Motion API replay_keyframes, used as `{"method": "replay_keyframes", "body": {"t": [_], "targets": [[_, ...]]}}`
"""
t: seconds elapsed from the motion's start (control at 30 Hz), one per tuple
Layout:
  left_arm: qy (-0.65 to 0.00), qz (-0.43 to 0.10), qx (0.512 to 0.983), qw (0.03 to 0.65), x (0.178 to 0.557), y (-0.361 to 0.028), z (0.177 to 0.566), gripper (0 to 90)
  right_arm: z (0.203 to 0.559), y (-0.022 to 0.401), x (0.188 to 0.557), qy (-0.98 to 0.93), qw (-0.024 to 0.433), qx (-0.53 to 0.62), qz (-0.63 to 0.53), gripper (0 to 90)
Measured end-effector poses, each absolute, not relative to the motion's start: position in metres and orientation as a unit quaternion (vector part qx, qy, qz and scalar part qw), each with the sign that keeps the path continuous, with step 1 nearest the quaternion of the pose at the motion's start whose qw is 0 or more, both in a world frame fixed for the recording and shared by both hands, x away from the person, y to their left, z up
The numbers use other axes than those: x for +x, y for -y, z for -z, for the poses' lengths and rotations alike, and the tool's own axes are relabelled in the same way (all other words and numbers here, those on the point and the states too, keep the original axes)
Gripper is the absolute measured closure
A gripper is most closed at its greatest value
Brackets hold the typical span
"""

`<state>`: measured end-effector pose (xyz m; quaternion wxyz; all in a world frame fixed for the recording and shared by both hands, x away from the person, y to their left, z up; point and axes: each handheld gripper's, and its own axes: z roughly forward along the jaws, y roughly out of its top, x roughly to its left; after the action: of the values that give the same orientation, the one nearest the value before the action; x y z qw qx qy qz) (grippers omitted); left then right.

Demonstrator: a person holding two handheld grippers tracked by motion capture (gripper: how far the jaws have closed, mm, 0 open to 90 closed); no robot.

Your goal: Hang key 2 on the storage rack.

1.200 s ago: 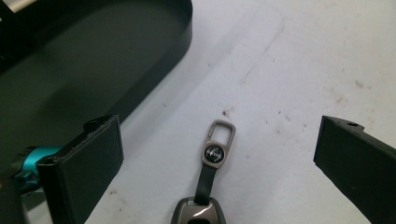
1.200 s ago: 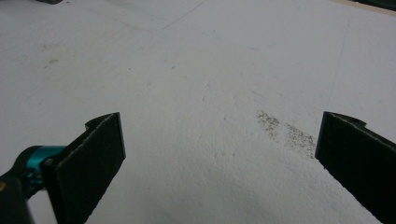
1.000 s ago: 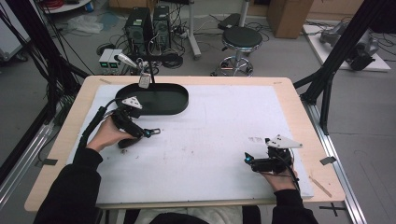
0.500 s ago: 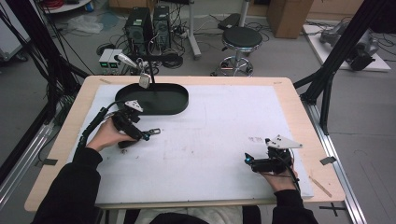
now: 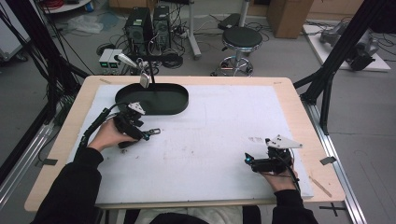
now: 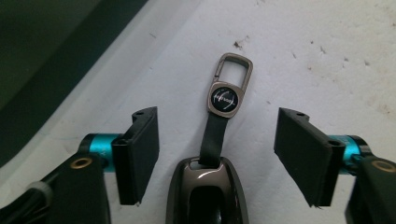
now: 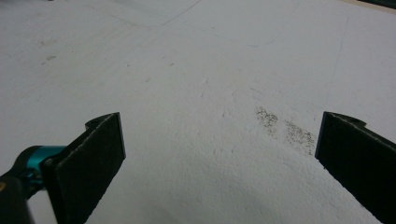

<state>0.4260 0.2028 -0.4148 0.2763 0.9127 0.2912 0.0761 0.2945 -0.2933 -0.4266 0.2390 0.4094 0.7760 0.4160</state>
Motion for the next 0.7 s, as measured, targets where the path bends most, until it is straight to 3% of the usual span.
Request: {"method": "replay_keyframes", "body": {"t": [0.2,0.33,0.47,0.53,0.7], "targets": [[-0.300,-0.070,0.918,0.252,0.4282,-0.2040,0.4217,40.8,0.4264,0.2933,0.2940,-0.775,0.238,0.410,-0.417,0.7],[-0.295,-0.078,0.919,0.251,0.4272,-0.2037,0.4209,59.5,0.4268,0.2929,0.2941,-0.777,0.237,0.410,-0.416,0.7],[-0.287,-0.085,0.920,0.253,0.4264,-0.2013,0.4200,63.2,0.4266,0.2930,0.2938,-0.776,0.238,0.410,-0.416,0.7],[-0.274,-0.103,0.924,0.245,0.4253,-0.1979,0.4189,80.6,0.4266,0.2933,0.2938,-0.776,0.238,0.409,-0.416,0.7],[-0.269,-0.105,0.926,0.243,0.4256,-0.1979,0.4179,83.5,0.4266,0.2935,0.2937,-0.776,0.238,0.409,-0.416,0.7]]}}
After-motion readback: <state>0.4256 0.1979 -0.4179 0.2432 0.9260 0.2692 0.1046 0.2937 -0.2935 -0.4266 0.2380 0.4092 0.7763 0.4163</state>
